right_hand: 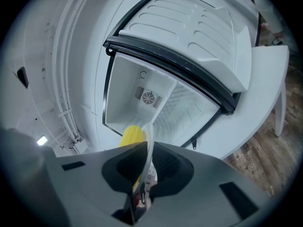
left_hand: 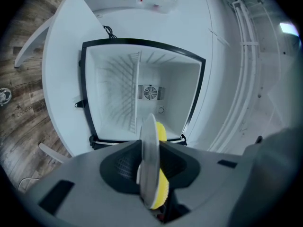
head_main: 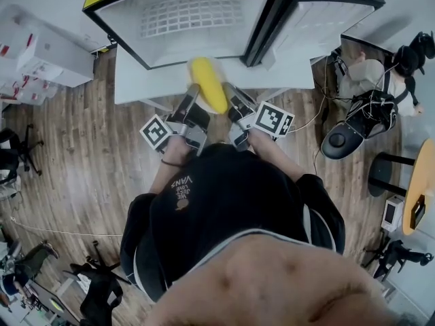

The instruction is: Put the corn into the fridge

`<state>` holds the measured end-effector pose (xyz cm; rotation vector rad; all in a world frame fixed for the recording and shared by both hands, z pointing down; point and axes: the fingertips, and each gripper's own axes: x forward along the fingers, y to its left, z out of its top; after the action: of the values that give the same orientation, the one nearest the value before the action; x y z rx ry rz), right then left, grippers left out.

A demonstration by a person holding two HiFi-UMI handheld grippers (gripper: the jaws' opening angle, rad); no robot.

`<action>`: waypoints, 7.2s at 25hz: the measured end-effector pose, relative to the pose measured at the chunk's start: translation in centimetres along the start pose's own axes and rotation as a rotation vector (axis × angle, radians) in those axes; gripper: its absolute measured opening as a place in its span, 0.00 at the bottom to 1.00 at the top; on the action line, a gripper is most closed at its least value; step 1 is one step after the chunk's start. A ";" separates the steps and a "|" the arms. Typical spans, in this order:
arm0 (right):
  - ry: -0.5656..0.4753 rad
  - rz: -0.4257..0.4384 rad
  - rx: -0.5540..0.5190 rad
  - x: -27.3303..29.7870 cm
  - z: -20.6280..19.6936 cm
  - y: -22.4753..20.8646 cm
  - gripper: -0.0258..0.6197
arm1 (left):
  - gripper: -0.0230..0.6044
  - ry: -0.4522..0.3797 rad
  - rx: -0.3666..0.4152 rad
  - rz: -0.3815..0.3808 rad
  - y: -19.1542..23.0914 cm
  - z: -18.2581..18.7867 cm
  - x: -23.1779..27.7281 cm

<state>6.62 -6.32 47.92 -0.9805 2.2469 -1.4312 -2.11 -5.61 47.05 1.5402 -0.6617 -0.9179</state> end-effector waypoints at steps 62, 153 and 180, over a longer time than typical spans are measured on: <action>0.011 -0.025 -0.010 15.5 7.0 -1.0 0.08 | 0.17 -0.046 -0.077 0.015 2.0 14.1 9.1; 0.071 -0.175 -1.064 14.8 5.4 1.1 0.45 | 0.23 -0.281 -0.234 0.004 3.0 16.6 11.3; 0.078 -0.172 -1.066 18.0 6.6 0.3 0.45 | 0.28 -0.249 -0.231 -0.045 2.3 17.3 11.0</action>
<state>-2.66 -23.09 46.52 -1.4069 3.0566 -0.1867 -10.64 -24.37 46.73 1.2518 -0.6725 -1.1897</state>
